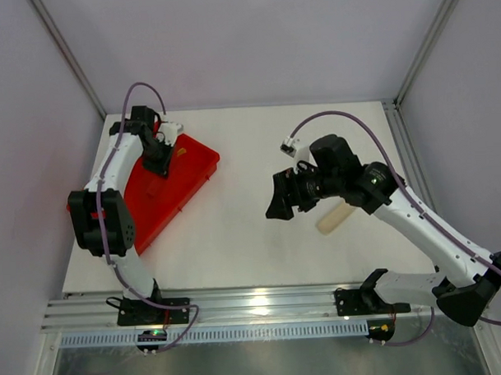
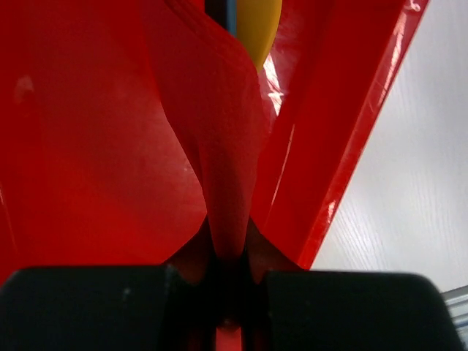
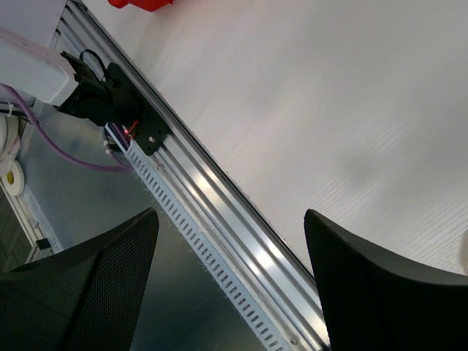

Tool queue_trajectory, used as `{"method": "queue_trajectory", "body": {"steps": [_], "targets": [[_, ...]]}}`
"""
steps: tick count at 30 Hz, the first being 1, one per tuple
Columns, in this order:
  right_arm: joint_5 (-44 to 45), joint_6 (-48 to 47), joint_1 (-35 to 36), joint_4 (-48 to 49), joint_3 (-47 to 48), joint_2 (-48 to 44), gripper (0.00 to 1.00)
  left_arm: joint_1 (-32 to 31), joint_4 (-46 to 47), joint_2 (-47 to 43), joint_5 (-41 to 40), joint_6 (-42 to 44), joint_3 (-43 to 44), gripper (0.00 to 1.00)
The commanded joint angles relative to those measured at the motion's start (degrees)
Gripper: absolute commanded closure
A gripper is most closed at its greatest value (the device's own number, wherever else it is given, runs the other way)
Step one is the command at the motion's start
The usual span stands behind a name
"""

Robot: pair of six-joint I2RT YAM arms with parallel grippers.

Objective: Place the utensils on the paper napkin and roll it up
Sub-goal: Place the utensils in the bin.

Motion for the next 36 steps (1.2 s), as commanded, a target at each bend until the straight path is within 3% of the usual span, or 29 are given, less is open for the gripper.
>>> {"method": "queue_trajectory", "body": {"steps": [1, 4, 7, 8, 11, 15, 25, 36], "targets": [[-1.24, -2.15, -0.7, -9.46, 7.74, 3.14, 0.17, 0.17, -2.05, 2.06, -2.25, 1.52, 6.32, 1.0], [-3.44, -1.72, -0.78, -8.76, 9.33, 5.52, 0.16, 0.09, -2.49, 4.6, -0.93, 3.09, 7.9, 1.0], [-4.85, -0.75, -1.4, -7.79, 9.25, 7.1, 0.17, 1.05, -4.52, 6.89, 7.04, 4.42, 9.49, 1.0], [-5.03, -0.84, -1.57, -7.97, 9.51, 7.54, 0.17, 1.92, -4.34, 6.9, 14.47, 4.51, 9.23, 1.0], [-5.47, -1.01, -2.54, -8.58, 9.25, 7.9, 0.17, 2.28, -1.89, 6.11, 17.7, 6.18, 3.72, 1.0], [-6.09, -1.45, -2.98, -9.38, 8.37, 8.6, 0.17, 2.2, 0.22, 6.63, 15.6, 6.71, -0.96, 1.0], [-6.79, -2.16, -2.98, -10.52, 9.25, 11.15, 0.17, 2.2, 1.19, 11.82, 16.91, 5.92, -1.93, 1.0], [-6.62, -3.3, -2.98, -10.87, 11.0, 12.64, 0.17, 2.2, -1.18, 19.46, 19.73, 5.13, 2.73, 1.0]]}}
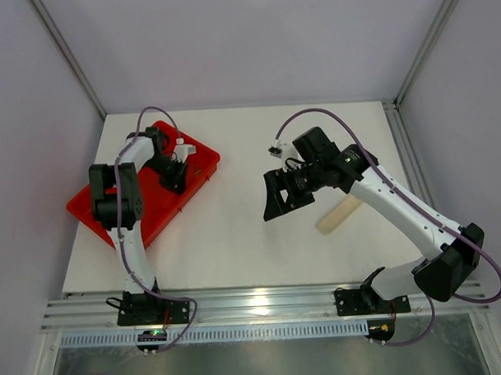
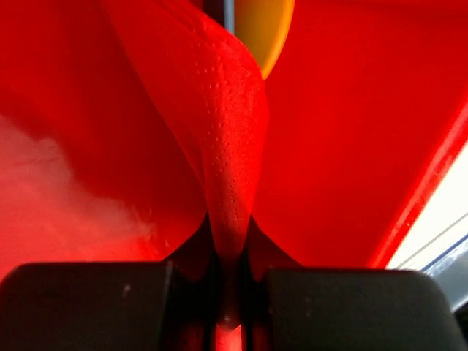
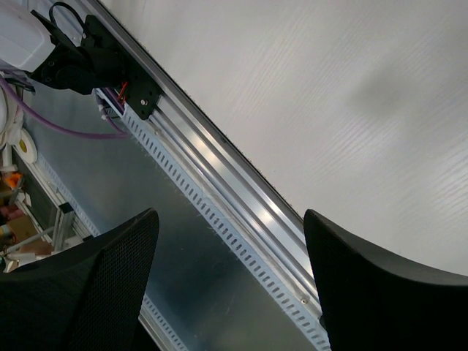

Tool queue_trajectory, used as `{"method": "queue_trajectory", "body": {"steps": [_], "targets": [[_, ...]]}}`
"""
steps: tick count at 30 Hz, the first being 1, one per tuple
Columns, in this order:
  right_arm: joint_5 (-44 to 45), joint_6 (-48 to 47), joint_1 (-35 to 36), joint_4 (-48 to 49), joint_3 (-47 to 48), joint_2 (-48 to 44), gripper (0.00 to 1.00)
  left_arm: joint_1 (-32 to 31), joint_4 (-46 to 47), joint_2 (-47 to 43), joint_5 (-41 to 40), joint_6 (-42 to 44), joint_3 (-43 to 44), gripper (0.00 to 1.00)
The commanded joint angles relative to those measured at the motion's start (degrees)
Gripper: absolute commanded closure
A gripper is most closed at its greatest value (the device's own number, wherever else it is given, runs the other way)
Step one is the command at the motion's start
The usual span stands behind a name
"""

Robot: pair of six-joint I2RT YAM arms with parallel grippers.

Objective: Place the utensils on the paper napkin and roll it up
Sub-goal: Place the utensils in the bin.

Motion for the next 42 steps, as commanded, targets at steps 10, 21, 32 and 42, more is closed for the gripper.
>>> {"method": "queue_trajectory", "body": {"steps": [10, 21, 32, 42], "targets": [[-1.33, -0.7, -0.05, 0.13, 2.65, 0.52, 0.17, 0.29, 3.39, 1.2, -2.19, -1.97, -2.38, 0.96], [-1.33, -0.87, -0.14, -0.05, 2.21, 0.52, 0.17, 0.21, 6.82, 0.68, -5.01, -2.85, -6.51, 0.86], [-1.42, -0.96, -0.05, -0.23, 0.63, -0.1, 0.17, 0.21, 11.83, -0.3, -5.71, -1.97, -11.18, 0.86], [-1.15, -0.96, -0.05, -0.31, 1.25, 0.08, 0.17, 2.67, 9.11, 1.29, -5.01, -3.64, -7.84, 0.82]]}}
